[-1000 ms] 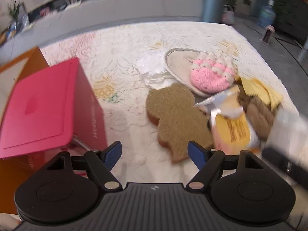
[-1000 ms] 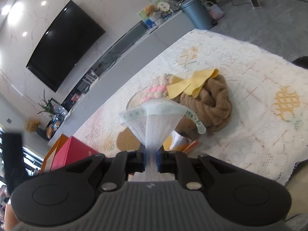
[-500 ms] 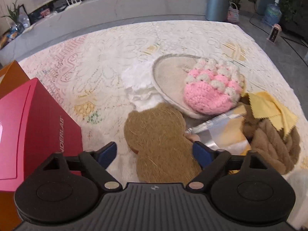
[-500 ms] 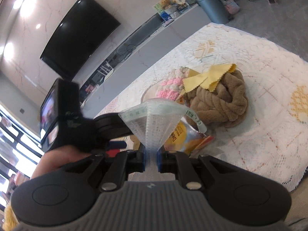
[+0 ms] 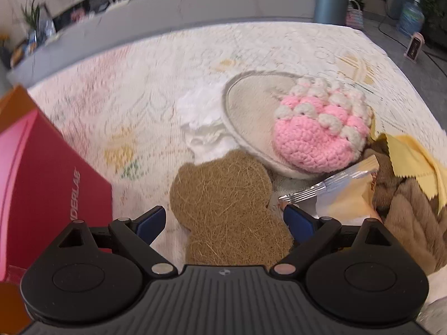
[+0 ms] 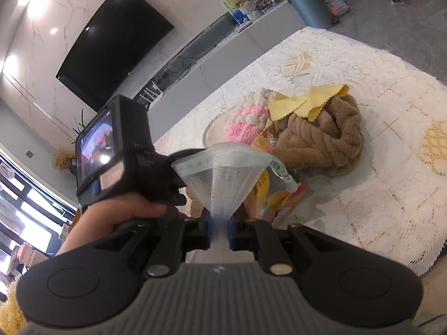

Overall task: Organize soft objects
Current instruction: 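Close the left tool on the bear-shaped brown sponge while the right tool holds the pouch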

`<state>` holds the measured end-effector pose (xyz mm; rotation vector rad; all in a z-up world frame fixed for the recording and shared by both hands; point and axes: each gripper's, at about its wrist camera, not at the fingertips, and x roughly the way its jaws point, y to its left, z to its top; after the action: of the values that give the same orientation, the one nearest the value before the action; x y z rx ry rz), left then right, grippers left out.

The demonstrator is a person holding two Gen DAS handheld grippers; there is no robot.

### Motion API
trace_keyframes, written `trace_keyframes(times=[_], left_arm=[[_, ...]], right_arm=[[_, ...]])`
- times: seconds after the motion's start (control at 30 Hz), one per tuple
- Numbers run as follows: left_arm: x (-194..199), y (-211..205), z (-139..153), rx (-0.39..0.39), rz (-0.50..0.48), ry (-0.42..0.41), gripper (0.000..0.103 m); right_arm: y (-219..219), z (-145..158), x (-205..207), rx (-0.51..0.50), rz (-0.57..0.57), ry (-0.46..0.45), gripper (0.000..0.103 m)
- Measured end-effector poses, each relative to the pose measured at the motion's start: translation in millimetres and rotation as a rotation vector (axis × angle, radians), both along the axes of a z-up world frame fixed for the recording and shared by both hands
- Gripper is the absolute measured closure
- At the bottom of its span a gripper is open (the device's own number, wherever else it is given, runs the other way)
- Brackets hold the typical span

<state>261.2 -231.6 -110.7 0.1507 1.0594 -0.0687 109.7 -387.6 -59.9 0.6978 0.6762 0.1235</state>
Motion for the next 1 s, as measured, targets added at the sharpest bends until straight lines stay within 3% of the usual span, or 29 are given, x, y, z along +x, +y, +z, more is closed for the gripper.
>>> trace_keyframes(times=[0.13, 0.17, 0.53, 0.77, 1.0], left_arm=[[14, 16, -11, -0.123, 0.065, 0.111, 0.0], [14, 17, -12, -0.128, 0.07, 0.101, 0.0], [16, -1, -11, 0.003, -0.025, 0.088, 0.0], [6, 0, -1, 0.008, -0.038, 0.066, 0.005], [-29, 14, 44, 0.009, -0.126, -0.081, 0.005]], right_arm=[[0, 0, 1, 0.002, 0.004, 0.003, 0.094], [1, 0, 1, -0.003, 0.007, 0.004, 0.094], [2, -1, 4, -0.008, 0.014, 0.015, 0.094], [1, -4, 6, 0.002, 0.012, 0.022, 0.094], [-3, -7, 9, 0.026, 0.015, 0.026, 0.094]])
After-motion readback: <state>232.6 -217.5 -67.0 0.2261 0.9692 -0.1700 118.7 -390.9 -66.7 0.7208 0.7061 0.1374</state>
